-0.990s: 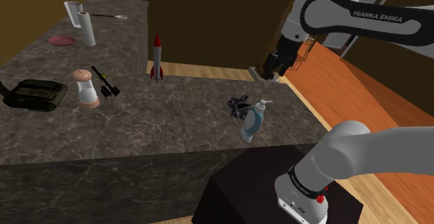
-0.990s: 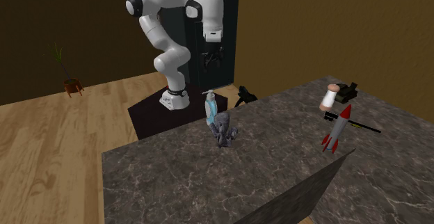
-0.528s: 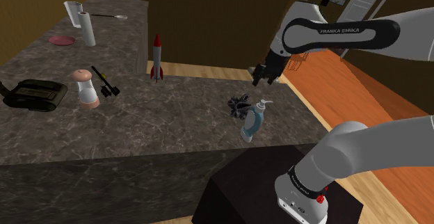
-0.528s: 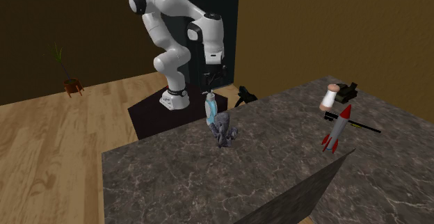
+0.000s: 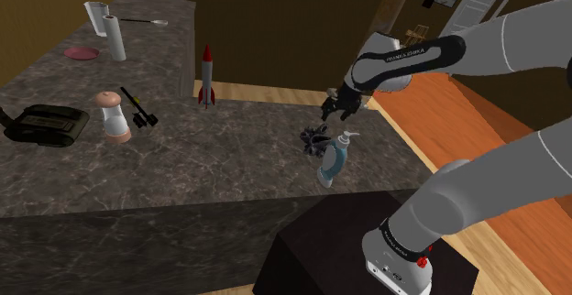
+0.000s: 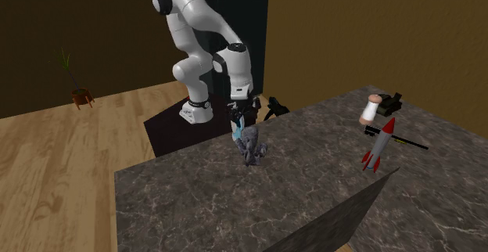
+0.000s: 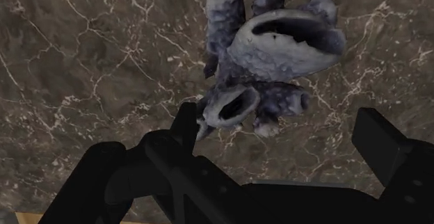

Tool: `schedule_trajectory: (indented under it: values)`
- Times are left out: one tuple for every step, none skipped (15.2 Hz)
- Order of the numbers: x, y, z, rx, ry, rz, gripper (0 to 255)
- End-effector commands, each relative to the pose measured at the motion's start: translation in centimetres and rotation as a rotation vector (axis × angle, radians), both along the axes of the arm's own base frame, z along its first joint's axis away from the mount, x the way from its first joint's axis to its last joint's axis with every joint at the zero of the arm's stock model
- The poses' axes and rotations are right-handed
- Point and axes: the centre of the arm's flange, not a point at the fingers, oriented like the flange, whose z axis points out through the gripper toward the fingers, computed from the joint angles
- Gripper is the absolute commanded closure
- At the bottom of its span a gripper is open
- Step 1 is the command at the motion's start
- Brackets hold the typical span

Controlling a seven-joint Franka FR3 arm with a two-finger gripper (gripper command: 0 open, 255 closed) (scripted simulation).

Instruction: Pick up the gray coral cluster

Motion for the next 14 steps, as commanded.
schedule_trajectory:
  values:
    - [1.0,-1.3,-2.2,0.008,-0.02,-0.027,0]
    - [1.5,-1.9,-3.2,0.013,-0.028,-0.04,0]
    - [2.0,-2.5,-4.3,0.018,-0.037,-0.053,0]
    - [2.5,-3.0,-5.3,0.023,-0.045,-0.066,0]
    - [2.7,-3.3,-5.8,0.025,-0.049,-0.072,0]
    - [2.7,-3.3,-6.4,0.025,-0.049,-0.072,0]
    - [2.7,-3.3,-6.9,0.025,-0.049,-0.072,0]
    - [2.7,-3.3,-7.4,0.025,-0.049,-0.072,0]
    - [2.7,-3.3,-7.9,0.025,-0.049,-0.072,0]
    - [2.7,-3.3,-8.5,0.025,-0.049,-0.072,0]
    - [2.7,-3.3,-9.0,0.025,-0.049,-0.072,0]
    - [2.7,-3.3,-9.5,0.025,-0.049,-0.072,0]
    - [2.7,-3.3,-9.8,0.025,-0.049,-0.072,0]
    - [2.7,-3.3,-9.8,0.025,-0.049,-0.072,0]
